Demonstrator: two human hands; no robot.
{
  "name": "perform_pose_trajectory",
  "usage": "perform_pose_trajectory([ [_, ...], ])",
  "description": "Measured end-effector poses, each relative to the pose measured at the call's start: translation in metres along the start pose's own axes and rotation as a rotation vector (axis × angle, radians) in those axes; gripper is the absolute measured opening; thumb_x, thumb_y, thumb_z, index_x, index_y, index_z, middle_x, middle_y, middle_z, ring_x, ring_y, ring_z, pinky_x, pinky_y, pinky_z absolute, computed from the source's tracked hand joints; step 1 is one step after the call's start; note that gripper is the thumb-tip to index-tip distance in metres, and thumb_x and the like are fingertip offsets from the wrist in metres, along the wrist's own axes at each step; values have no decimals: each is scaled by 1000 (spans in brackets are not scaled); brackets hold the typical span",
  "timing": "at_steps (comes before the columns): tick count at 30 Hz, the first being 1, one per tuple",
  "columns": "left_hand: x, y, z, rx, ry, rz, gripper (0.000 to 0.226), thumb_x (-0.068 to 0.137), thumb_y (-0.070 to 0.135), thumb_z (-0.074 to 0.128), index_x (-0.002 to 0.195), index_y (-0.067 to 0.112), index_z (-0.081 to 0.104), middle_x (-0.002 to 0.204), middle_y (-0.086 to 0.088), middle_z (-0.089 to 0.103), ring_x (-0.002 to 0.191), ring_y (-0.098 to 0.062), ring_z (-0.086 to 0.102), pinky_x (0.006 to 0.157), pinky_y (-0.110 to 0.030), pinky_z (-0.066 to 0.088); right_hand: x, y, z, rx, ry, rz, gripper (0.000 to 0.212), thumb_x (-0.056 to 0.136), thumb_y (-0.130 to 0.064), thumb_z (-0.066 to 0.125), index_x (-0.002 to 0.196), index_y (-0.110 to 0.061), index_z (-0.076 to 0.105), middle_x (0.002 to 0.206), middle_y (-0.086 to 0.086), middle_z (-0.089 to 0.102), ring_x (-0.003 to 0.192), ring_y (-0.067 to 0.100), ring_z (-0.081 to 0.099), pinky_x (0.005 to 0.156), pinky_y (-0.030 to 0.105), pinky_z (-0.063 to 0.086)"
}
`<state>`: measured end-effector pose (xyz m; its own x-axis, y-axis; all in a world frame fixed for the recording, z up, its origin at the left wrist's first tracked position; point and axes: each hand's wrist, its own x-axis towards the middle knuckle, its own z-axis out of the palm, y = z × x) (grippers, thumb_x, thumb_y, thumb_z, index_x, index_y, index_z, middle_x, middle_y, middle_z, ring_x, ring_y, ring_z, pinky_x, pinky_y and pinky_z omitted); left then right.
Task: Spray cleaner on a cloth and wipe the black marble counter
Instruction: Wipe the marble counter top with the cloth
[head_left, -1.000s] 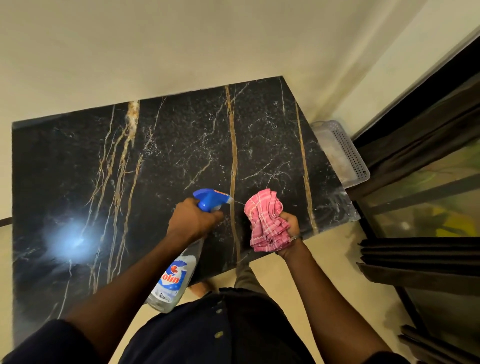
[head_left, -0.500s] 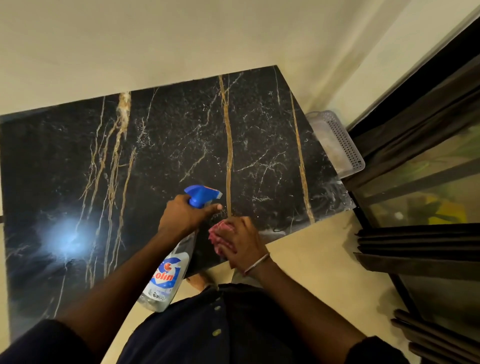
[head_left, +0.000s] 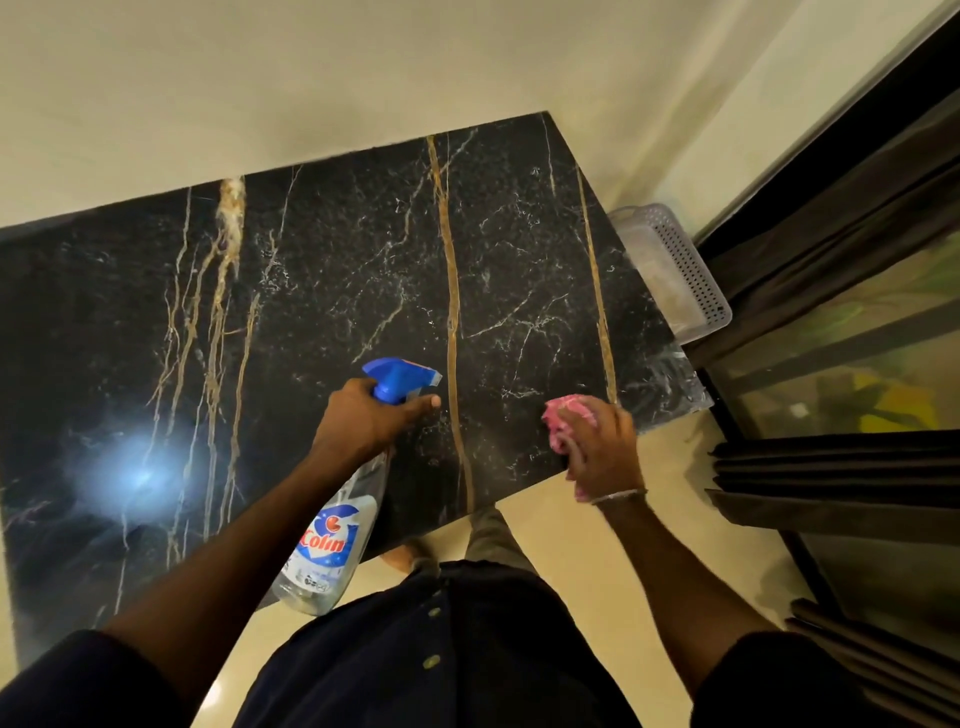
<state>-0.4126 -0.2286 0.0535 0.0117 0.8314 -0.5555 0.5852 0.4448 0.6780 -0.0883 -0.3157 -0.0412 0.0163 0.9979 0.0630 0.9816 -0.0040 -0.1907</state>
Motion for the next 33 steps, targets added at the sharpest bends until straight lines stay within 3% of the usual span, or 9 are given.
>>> perform_pose_trajectory([
  [3, 3, 5, -1, -6, -11, 16, 55, 75, 54, 75, 111, 15, 61, 94, 0, 70, 83, -13, 67, 66, -25, 49, 17, 15, -5, -35, 10, 237, 44, 88, -39, 42, 123, -23, 61, 127, 11, 55, 105, 34, 50, 86, 42, 45],
  [8, 8, 17, 1, -4, -20, 39, 46, 79, 49, 74, 107, 15, 61, 89, 0, 68, 79, -11, 65, 63, -22, 46, 28, -10, 0, 10, 58, 392, 37, 86, -27, 63, 122, -18, 60, 128, 14, 53, 112, 37, 47, 87, 50, 48],
  [10, 10, 24, 4, -15, -31, 33, 47, 79, 48, 74, 109, 15, 60, 92, -1, 68, 81, -12, 65, 63, -22, 47, 27, -17, -1, 6, 25, 318, 39, 87, -33, 58, 125, -23, 57, 131, 12, 51, 115, 36, 46, 88, 47, 46],
  [13, 13, 36, 11, -30, -40, 38, 43, 77, 49, 75, 104, 19, 61, 90, 0, 69, 81, -12, 67, 67, -24, 51, 29, -10, -1, -28, -55, 23, 43, 88, -38, 47, 130, -29, 49, 133, 10, 50, 118, 34, 47, 90, 47, 47],
  [16, 22, 49, 19, -36, -48, 60, 48, 73, 54, 75, 104, 20, 64, 89, 0, 73, 81, -15, 71, 76, -34, 58, 36, 22, -5, -98, -112, -182, 54, 82, -30, 64, 132, -32, 45, 134, 10, 51, 116, 35, 50, 87, 47, 47],
  [21, 37, 76, 24, -21, -47, 50, 45, 77, 51, 75, 103, 17, 63, 89, -2, 73, 81, -17, 71, 74, -32, 57, 49, 90, -25, -112, -32, 339, 46, 82, -21, 69, 126, -19, 57, 131, 14, 52, 114, 40, 48, 89, 50, 44],
  [25, 46, 96, 27, -15, -12, 30, 41, 78, 49, 75, 100, 17, 63, 86, -2, 72, 79, -16, 69, 70, -29, 54, 77, 120, -29, -42, -10, 595, 42, 87, -22, 62, 129, -20, 56, 135, 15, 47, 116, 41, 43, 91, 52, 42],
  [31, 56, 112, 32, -58, 47, 0, 40, 78, 51, 74, 99, 19, 63, 85, -1, 72, 79, -15, 69, 76, -34, 56, 92, 105, -23, -103, 44, 614, 48, 83, -20, 62, 130, -20, 50, 132, 17, 47, 116, 41, 44, 88, 53, 42],
  [33, 58, 115, 34, -69, 47, -5, 41, 78, 50, 73, 101, 16, 63, 85, -2, 72, 77, -14, 69, 71, -31, 55, 93, 107, -22, -112, 33, 599, 51, 83, -22, 63, 132, -21, 48, 131, 16, 47, 115, 40, 45, 88, 52, 44],
])
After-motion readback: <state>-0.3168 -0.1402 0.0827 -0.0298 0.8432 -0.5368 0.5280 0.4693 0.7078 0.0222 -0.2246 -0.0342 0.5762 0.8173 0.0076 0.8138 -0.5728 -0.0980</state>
